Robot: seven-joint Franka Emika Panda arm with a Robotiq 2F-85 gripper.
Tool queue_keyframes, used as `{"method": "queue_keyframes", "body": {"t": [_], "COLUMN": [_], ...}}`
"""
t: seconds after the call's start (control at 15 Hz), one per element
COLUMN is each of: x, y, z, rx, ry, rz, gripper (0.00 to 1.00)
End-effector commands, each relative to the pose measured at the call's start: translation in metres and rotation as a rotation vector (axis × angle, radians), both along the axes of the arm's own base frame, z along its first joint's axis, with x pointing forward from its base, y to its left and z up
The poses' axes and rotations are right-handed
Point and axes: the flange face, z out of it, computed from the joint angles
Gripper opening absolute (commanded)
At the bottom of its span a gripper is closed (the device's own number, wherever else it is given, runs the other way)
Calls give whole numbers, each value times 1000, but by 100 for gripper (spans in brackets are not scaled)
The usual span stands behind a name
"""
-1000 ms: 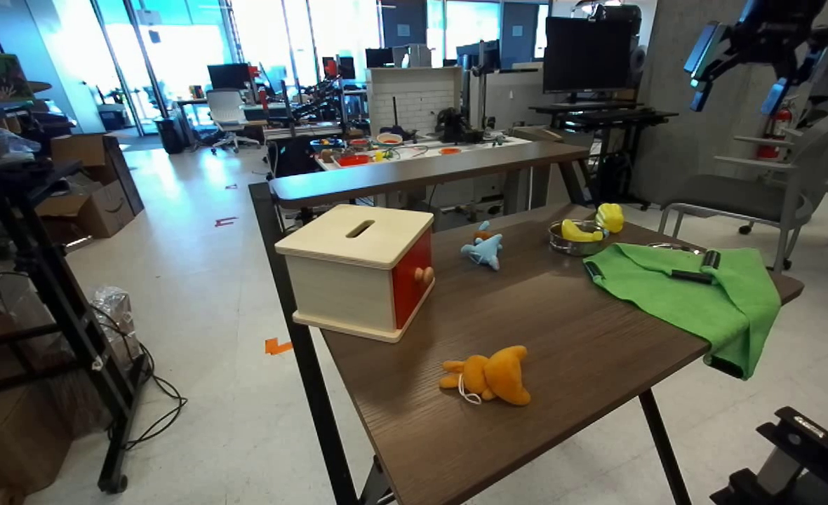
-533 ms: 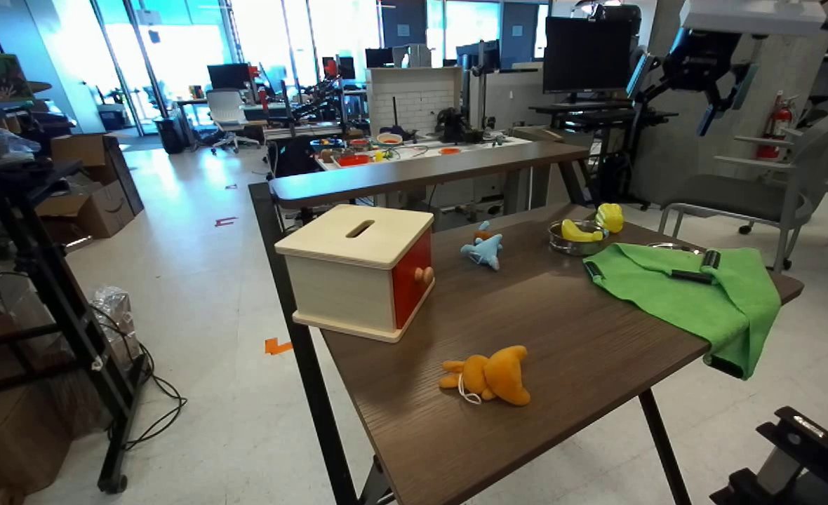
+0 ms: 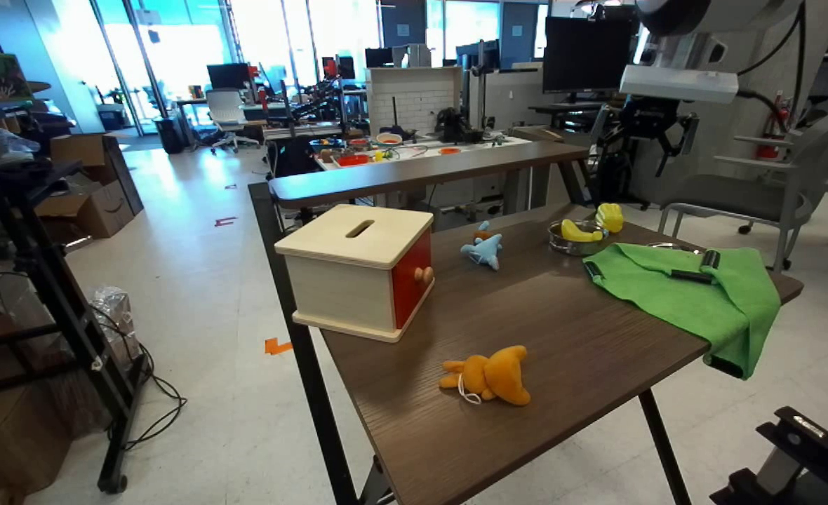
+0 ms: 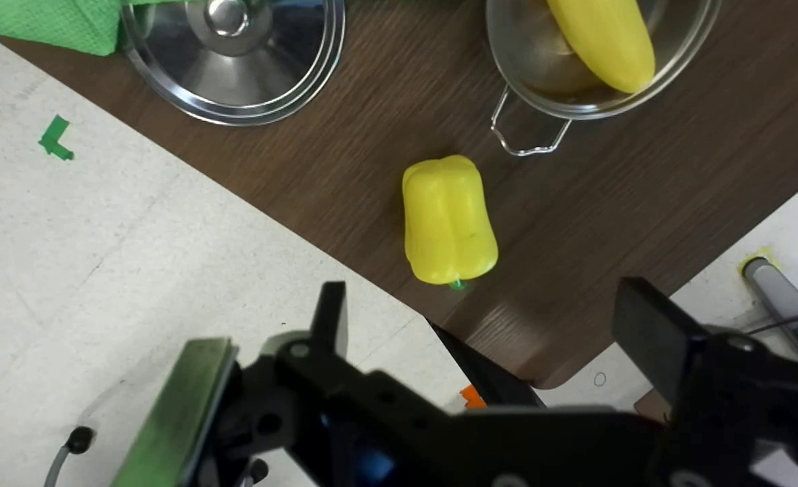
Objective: Move the yellow pepper to the left of the green towel
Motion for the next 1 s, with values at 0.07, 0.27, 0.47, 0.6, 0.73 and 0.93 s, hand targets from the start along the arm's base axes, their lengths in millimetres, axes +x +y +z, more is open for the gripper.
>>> {"method": "queue_keyframes", "body": {"t": [0.07, 0.27, 0.47, 0.6, 0.73, 0.93], "x": [30, 38, 43, 45, 46, 46], "y": [4, 3, 1, 0, -4, -11], "z": [-25, -41, -57, -63, -70, -80], "rx": [-3, -11, -18, -24, -32, -51], "ry": [31, 59, 87, 107, 128, 160], "rz": [-37, -54, -65, -62, -66, -69], "gripper": [100, 100, 100, 100, 72, 49]}}
